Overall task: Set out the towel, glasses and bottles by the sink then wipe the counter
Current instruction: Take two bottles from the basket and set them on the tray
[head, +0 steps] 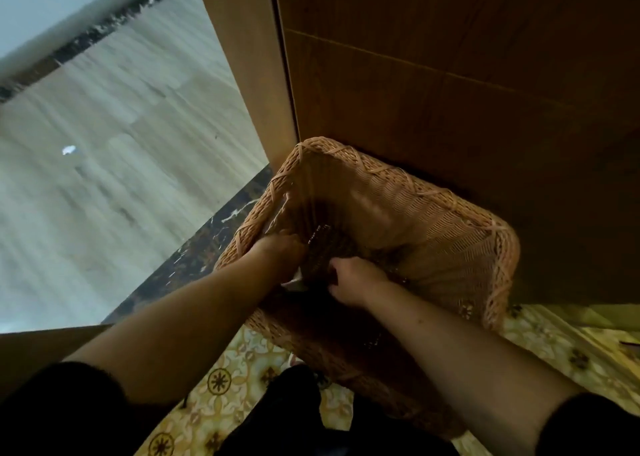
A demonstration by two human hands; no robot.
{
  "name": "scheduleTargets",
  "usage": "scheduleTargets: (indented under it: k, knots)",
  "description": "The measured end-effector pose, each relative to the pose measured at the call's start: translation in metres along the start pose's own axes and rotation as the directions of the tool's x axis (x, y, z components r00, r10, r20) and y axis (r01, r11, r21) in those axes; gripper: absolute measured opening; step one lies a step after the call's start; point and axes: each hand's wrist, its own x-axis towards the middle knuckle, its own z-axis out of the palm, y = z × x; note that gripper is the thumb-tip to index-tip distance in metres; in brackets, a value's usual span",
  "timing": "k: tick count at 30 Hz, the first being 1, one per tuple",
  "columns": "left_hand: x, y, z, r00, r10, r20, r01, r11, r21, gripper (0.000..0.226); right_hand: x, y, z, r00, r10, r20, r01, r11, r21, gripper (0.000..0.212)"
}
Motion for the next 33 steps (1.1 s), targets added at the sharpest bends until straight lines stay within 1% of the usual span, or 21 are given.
scheduleTargets:
  k: [2, 4, 7, 10, 14, 19, 21, 24, 27, 29, 31, 33]
  knots:
    - [0.008, 0.002, 0.011, 0.998, -0.054, 0.03, 0.054, 0.999, -0.004, 0.042, 0.015, 0.005, 0.009, 0.999, -0.023, 0.029, 0.024, 0.999, -0.028, 0.046]
    - [0.016, 0.005, 0.018, 0.997, -0.068, 0.032, 0.067, 0.997, 0.031, 0.038, 0.028, 0.011, 0.017, 0.998, -0.023, 0.066, 0.027, 0.998, -0.048, 0.054]
    - [0.021, 0.007, 0.024, 0.996, -0.087, 0.022, 0.085, 0.993, 0.083, 0.027, 0.041, 0.019, 0.029, 0.991, -0.037, 0.13, 0.043, 0.998, -0.048, 0.06]
    - [0.025, 0.007, 0.027, 0.996, -0.091, -0.012, 0.092, 0.992, 0.086, 0.023, 0.048, 0.021, 0.04, 0.987, -0.072, 0.141, 0.075, 0.997, -0.019, 0.056]
    - [0.023, 0.005, 0.028, 0.995, -0.087, -0.05, 0.088, 0.996, 0.029, 0.024, 0.052, 0.015, 0.049, 0.989, -0.13, 0.069, 0.128, 0.991, 0.027, 0.046]
    - [0.016, 0.005, 0.022, 0.997, -0.067, -0.047, 0.064, 0.996, -0.058, 0.021, 0.047, 0.013, 0.039, 0.99, -0.137, 0.041, 0.138, 0.99, -0.004, 0.032]
    - [0.01, 0.008, 0.016, 0.995, -0.066, -0.069, 0.059, 0.993, -0.097, 0.016, 0.04, 0.015, 0.028, 0.991, -0.133, 0.022, 0.133, 0.991, -0.017, 0.032]
    - [-0.005, 0.013, 0.002, 0.989, -0.077, -0.124, 0.064, 0.992, -0.105, 0.013, 0.024, 0.015, 0.004, 0.99, -0.141, -0.006, 0.14, 0.99, -0.029, 0.027]
    - [-0.026, 0.022, -0.016, 0.973, -0.12, -0.196, 0.1, 0.989, -0.113, 0.019, 0.004, 0.013, -0.027, 0.988, -0.154, -0.023, 0.153, 0.987, -0.044, 0.024]
    - [-0.041, 0.029, -0.031, 0.957, -0.141, -0.253, 0.113, 0.986, -0.121, 0.023, -0.009, 0.008, -0.049, 0.984, -0.175, -0.043, 0.172, 0.983, -0.069, 0.018]
    - [-0.055, 0.035, -0.044, 0.938, -0.181, -0.297, 0.136, 0.977, -0.164, 0.03, -0.021, 0.003, -0.071, 0.975, -0.207, -0.075, 0.199, 0.974, -0.106, 0.017]
    - [-0.07, 0.042, -0.055, 0.907, -0.24, -0.346, 0.171, 0.961, -0.219, 0.032, -0.034, -0.002, -0.091, 0.958, -0.265, -0.109, 0.249, 0.958, -0.143, 0.02]
